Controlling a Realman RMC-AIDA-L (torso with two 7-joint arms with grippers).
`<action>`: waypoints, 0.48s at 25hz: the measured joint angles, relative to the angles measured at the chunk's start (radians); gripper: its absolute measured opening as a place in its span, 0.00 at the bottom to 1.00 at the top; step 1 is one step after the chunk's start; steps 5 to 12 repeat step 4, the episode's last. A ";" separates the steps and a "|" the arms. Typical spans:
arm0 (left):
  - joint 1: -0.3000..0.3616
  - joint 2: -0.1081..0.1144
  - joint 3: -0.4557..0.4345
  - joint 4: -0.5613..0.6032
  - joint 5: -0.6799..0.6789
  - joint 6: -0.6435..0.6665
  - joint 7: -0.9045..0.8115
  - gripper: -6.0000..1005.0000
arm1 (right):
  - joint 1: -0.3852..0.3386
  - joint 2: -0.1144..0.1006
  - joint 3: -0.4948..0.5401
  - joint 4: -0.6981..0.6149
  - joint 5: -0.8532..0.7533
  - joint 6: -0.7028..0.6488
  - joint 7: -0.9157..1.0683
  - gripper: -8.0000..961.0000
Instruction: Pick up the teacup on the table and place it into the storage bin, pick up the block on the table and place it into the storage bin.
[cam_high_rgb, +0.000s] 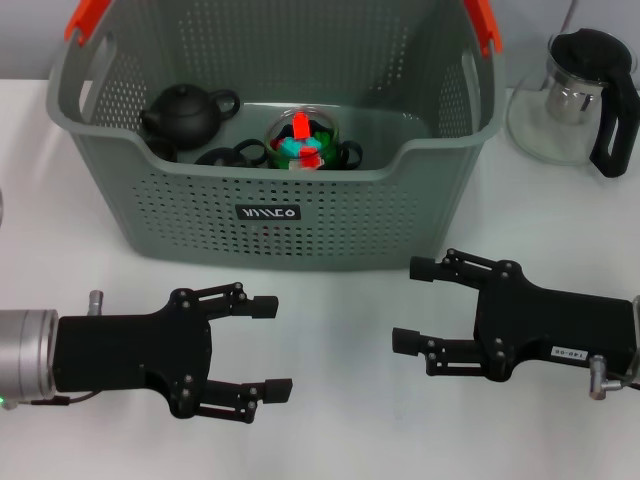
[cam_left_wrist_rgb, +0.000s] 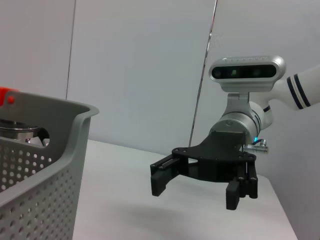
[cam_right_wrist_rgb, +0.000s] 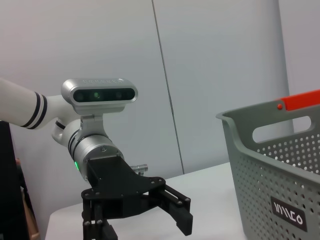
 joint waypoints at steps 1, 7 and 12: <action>0.000 0.000 0.000 0.000 0.000 0.000 0.000 0.90 | 0.000 0.000 0.000 0.000 0.000 0.000 0.000 0.95; 0.000 0.000 0.000 0.000 0.000 0.000 -0.001 0.90 | 0.000 0.000 -0.002 0.002 -0.001 0.000 0.000 0.95; 0.000 0.000 0.000 0.000 0.000 0.000 -0.001 0.90 | 0.000 0.000 -0.002 0.002 -0.001 0.000 0.000 0.95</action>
